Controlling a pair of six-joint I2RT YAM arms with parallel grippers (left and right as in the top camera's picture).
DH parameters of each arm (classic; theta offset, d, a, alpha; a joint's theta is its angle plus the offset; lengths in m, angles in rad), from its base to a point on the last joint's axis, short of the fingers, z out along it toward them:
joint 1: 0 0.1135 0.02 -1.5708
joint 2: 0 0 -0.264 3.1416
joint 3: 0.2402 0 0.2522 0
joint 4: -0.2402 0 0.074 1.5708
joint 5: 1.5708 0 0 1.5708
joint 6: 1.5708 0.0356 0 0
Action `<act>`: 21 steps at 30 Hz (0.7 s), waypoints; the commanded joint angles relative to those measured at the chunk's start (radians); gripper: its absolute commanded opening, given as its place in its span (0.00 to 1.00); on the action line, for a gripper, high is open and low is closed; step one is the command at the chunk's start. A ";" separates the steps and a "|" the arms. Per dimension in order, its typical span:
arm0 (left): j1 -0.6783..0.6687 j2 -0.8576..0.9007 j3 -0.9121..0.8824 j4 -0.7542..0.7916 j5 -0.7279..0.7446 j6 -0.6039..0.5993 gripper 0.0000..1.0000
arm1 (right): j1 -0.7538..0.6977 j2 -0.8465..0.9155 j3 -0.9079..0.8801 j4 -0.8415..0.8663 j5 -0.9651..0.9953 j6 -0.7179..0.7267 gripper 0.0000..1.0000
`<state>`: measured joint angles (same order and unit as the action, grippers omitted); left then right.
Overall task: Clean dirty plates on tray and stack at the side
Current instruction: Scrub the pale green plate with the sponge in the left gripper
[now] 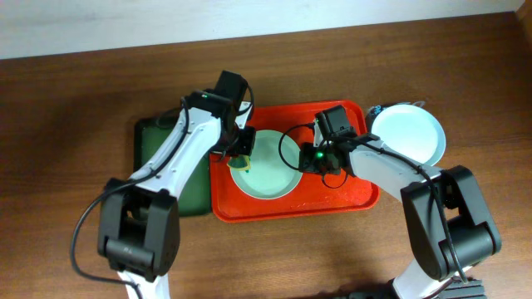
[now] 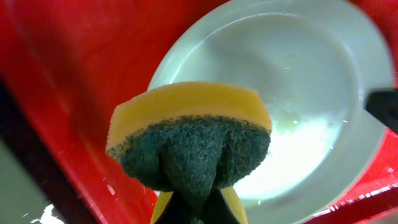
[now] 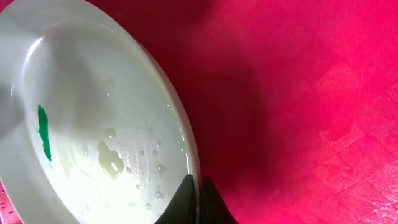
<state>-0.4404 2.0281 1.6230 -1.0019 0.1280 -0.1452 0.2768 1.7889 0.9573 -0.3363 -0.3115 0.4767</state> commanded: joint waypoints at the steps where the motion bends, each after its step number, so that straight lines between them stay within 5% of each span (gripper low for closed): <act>1: -0.023 0.069 -0.002 0.031 0.003 -0.040 0.00 | 0.005 0.003 0.004 0.000 0.017 0.011 0.04; 10: -0.023 0.198 -0.002 0.059 -0.037 -0.056 0.00 | 0.005 0.003 0.004 0.000 0.017 0.011 0.04; 21: -0.087 0.245 0.005 0.072 0.191 -0.010 0.00 | 0.005 0.003 0.004 0.000 0.017 0.011 0.04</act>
<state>-0.4805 2.1986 1.6463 -0.9413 0.1490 -0.1795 0.2768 1.7889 0.9573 -0.3363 -0.2970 0.4835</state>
